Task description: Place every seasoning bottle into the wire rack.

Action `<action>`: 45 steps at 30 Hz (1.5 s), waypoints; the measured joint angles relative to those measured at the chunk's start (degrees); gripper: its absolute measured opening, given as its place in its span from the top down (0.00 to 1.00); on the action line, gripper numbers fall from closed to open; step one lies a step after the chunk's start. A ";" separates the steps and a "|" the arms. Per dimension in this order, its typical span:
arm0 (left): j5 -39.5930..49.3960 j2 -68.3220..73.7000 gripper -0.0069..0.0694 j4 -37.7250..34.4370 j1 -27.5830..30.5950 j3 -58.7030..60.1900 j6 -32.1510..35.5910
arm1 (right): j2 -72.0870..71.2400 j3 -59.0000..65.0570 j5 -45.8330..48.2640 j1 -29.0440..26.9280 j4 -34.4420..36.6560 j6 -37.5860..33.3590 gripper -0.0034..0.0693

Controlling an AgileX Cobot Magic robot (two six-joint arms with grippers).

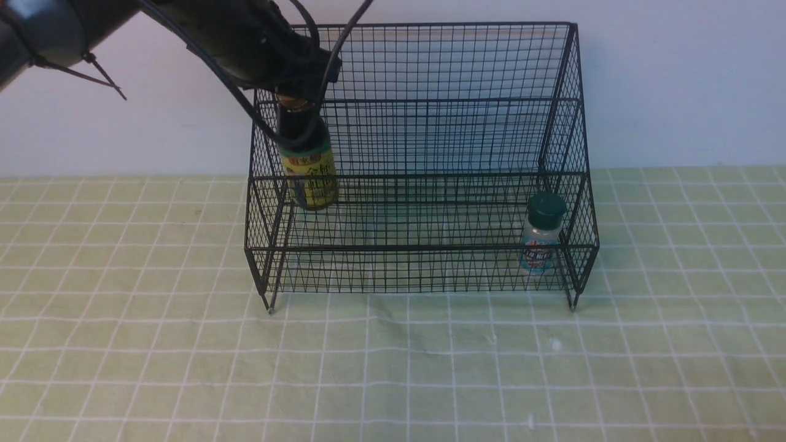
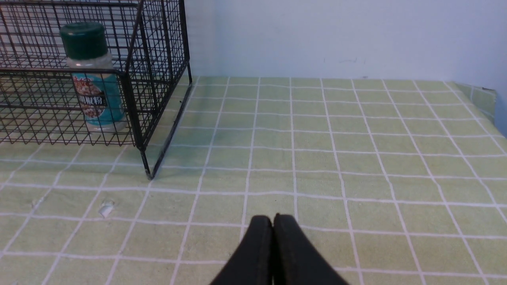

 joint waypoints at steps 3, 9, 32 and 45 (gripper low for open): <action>0.11 1.17 0.54 0.00 0.00 0.00 0.00 | 0.00 0.00 0.00 0.00 0.00 0.00 0.97; 2.28 4.55 0.54 0.05 0.00 0.00 0.24 | 0.00 0.00 0.00 0.00 0.00 0.00 0.97; 12.04 -9.02 0.45 0.38 -0.14 -5.53 0.00 | 0.00 0.00 0.00 0.00 0.00 0.00 0.97; 19.43 -37.86 0.92 9.14 -0.14 -3.65 -4.85 | 0.00 0.00 0.00 0.00 0.00 0.00 0.97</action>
